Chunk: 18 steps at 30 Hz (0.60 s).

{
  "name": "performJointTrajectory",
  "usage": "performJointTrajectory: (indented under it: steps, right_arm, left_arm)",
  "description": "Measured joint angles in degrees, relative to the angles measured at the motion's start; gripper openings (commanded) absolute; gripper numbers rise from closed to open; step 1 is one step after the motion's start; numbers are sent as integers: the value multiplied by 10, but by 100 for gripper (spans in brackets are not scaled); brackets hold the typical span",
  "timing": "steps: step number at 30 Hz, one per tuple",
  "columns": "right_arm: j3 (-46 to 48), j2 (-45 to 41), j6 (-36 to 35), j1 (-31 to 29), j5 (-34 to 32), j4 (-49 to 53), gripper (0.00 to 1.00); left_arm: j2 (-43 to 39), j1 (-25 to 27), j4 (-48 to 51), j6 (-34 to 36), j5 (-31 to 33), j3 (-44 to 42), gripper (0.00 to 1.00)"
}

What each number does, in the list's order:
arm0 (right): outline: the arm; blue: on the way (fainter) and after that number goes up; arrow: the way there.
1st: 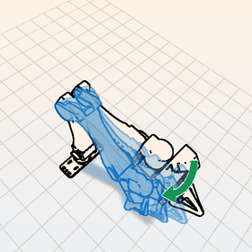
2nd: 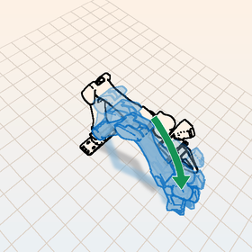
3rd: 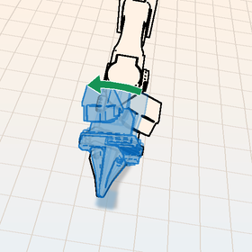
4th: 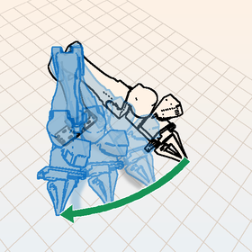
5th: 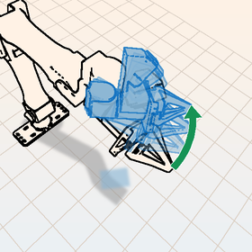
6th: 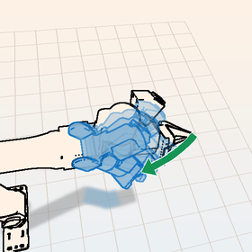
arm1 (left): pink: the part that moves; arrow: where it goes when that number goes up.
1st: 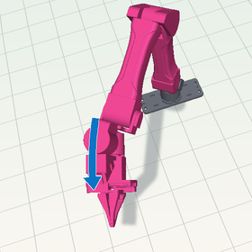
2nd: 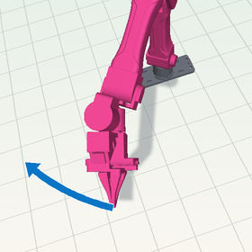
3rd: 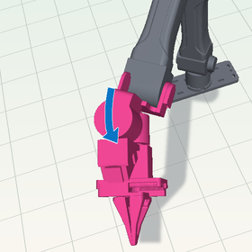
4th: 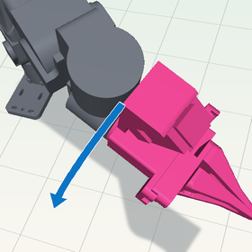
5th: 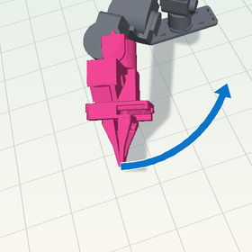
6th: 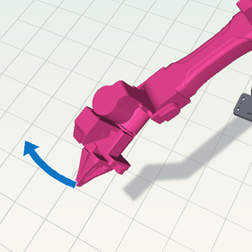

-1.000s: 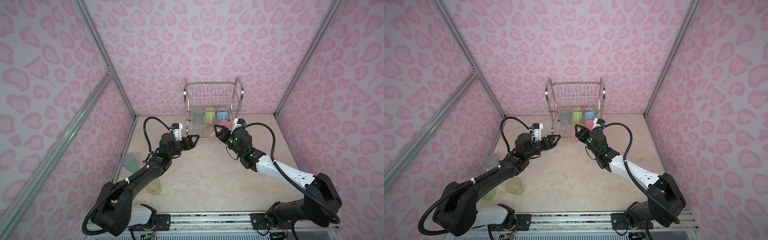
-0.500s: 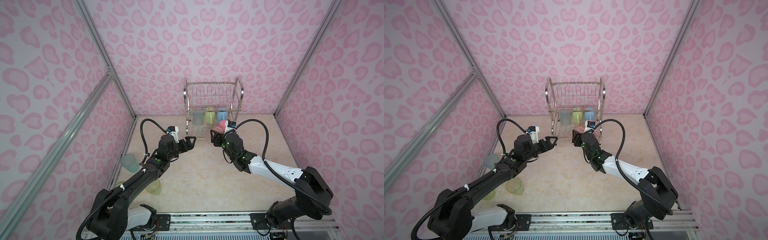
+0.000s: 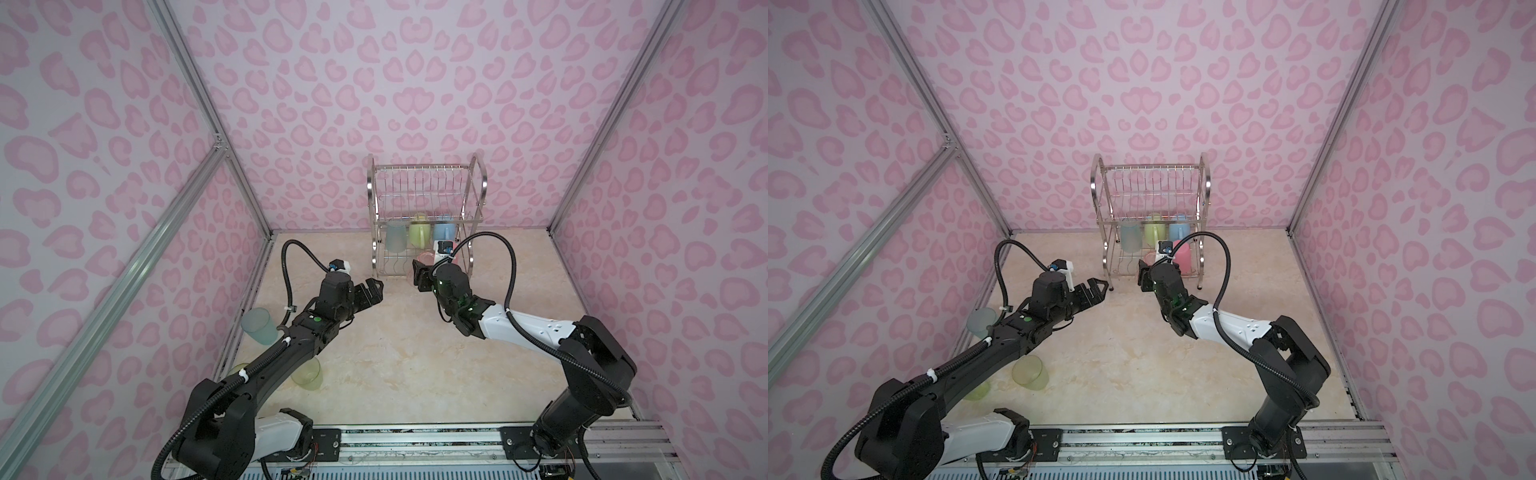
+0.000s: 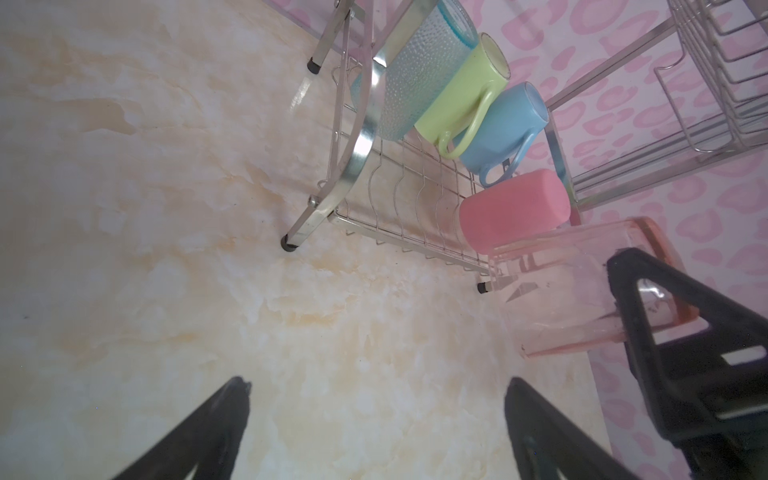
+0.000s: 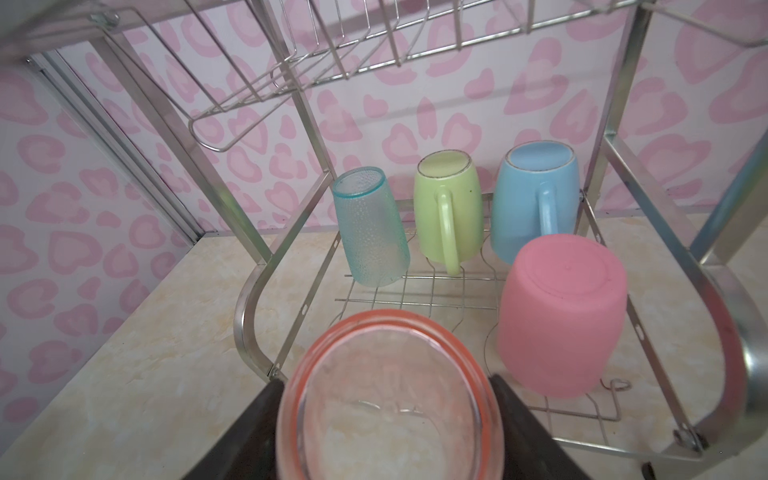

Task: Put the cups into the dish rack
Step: 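Carry the clear pink cup with the right gripper over the lower rack tier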

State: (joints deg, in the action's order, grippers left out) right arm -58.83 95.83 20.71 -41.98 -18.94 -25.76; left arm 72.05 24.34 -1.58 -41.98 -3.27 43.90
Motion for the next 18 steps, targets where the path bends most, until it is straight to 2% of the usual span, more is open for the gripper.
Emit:
performJointTrajectory:
  steps: [18]
  right_arm:
    - [-109,133,-93,0,-50,-22,56]
  left_arm:
    - [-27,-1,36,22,21,0,98]
